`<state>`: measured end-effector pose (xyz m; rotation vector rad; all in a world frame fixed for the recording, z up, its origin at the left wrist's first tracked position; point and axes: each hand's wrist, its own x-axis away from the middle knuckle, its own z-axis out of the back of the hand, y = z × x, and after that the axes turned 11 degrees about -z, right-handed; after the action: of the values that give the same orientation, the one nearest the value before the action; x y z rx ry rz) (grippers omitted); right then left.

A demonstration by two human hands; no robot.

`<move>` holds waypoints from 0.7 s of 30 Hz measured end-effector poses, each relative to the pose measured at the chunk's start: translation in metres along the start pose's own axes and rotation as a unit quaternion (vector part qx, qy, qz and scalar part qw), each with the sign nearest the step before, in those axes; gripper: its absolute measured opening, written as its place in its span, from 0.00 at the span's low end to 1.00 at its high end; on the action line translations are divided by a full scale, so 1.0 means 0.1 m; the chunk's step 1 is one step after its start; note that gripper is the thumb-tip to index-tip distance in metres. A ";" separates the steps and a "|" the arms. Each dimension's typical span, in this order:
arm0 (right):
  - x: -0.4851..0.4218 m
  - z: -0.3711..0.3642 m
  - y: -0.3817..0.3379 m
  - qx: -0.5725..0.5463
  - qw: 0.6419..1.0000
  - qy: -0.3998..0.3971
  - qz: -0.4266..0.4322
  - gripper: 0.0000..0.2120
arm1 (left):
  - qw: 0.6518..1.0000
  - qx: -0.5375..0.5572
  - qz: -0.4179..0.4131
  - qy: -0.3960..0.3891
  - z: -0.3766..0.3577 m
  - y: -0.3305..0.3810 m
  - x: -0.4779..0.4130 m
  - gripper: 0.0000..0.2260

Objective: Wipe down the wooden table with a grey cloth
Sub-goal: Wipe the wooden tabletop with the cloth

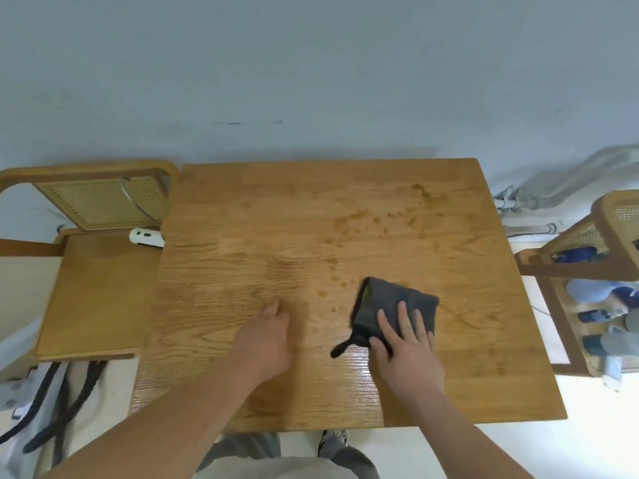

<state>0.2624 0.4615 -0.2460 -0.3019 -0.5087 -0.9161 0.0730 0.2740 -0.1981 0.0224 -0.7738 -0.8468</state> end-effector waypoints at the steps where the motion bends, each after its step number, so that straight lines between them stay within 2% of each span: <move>1: -0.01 0.04 -0.14 -0.029 0.998 -0.002 -0.048 0.29 | 1.000 -0.008 0.004 0.003 0.03 -0.06 -0.03 0.34; 3: 0.02 0.03 -0.51 -0.076 0.992 -0.010 -0.101 0.30 | 1.000 -0.013 0.019 0.000 0.08 -0.21 -0.07 0.37; 4: 0.05 -0.01 -0.70 -0.084 0.992 -0.012 -0.097 0.30 | 0.999 -0.016 0.028 -0.005 0.09 -0.29 -0.08 0.40; 5: 0.09 -0.08 -0.89 -0.083 0.994 -0.010 -0.073 0.30 | 0.999 -0.021 0.035 -0.010 0.09 -0.37 -0.10 0.43; 9: 0.22 -0.30 -1.25 -0.024 0.991 -0.018 0.132 0.29 | 0.998 -0.039 0.043 -0.019 0.14 -0.56 -0.15 0.52; 12: -0.01 -0.14 -1.05 0.036 0.982 -0.034 0.181 0.27 | 0.997 -0.045 0.042 -0.045 0.16 -0.59 -0.23 0.59; 15: -0.31 0.15 -0.82 0.034 0.994 -0.043 0.092 0.28 | 0.994 -0.055 0.034 -0.090 0.14 -0.63 -0.27 0.65; 18: -0.49 0.25 -0.92 -0.016 0.999 -0.033 -0.024 0.30 | 0.994 -0.053 0.016 -0.098 0.17 -0.70 -0.25 0.64; 21: -0.45 0.19 -1.23 -0.033 0.998 -0.008 -0.047 0.34 | 0.994 -0.050 0.008 -0.096 0.20 -0.75 -0.26 0.62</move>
<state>0.1341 0.4297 -0.2500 -0.3485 -0.5121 -1.0247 -0.0001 0.2460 -0.2230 -0.1551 -0.9104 -0.8806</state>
